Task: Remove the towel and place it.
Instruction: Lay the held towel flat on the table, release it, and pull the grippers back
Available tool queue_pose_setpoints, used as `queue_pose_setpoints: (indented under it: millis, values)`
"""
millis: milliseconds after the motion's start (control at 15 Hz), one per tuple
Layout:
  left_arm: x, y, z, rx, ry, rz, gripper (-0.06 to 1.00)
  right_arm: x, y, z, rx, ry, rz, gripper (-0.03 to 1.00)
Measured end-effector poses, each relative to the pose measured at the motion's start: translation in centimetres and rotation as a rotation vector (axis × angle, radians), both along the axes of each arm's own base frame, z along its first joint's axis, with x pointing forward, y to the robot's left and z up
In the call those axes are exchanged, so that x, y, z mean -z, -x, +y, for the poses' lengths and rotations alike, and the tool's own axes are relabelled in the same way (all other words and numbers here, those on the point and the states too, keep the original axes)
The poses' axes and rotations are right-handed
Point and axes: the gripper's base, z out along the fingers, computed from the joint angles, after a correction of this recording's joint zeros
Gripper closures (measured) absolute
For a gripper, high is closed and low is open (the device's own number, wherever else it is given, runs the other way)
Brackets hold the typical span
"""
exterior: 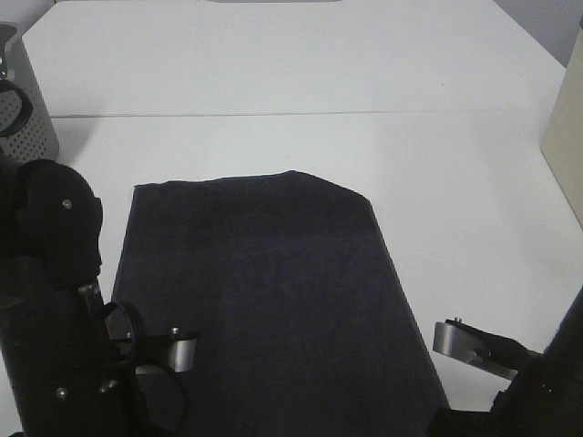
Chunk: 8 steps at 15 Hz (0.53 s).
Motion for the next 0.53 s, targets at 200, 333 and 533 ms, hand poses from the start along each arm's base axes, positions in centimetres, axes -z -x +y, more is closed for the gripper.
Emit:
queue_pose_setpoints:
  millis: [200, 333, 533]
  values:
    - [-0.6, -0.3, -0.3, 0.012, 0.017, 0.001, 0.14, 0.0, 0.0, 0.0, 0.003, -0.002, -0.001, 0.28]
    - [-1.7, -0.9, -0.8, 0.035, 0.058, -0.027, 0.14, 0.0, 0.0, 0.0, -0.004, -0.007, -0.003, 0.28]
    - [-3.8, -2.5, -2.2, 0.076, 0.139, -0.11, 0.14, -1.2, -0.6, 0.3, -0.038, -0.052, -0.033, 0.28]
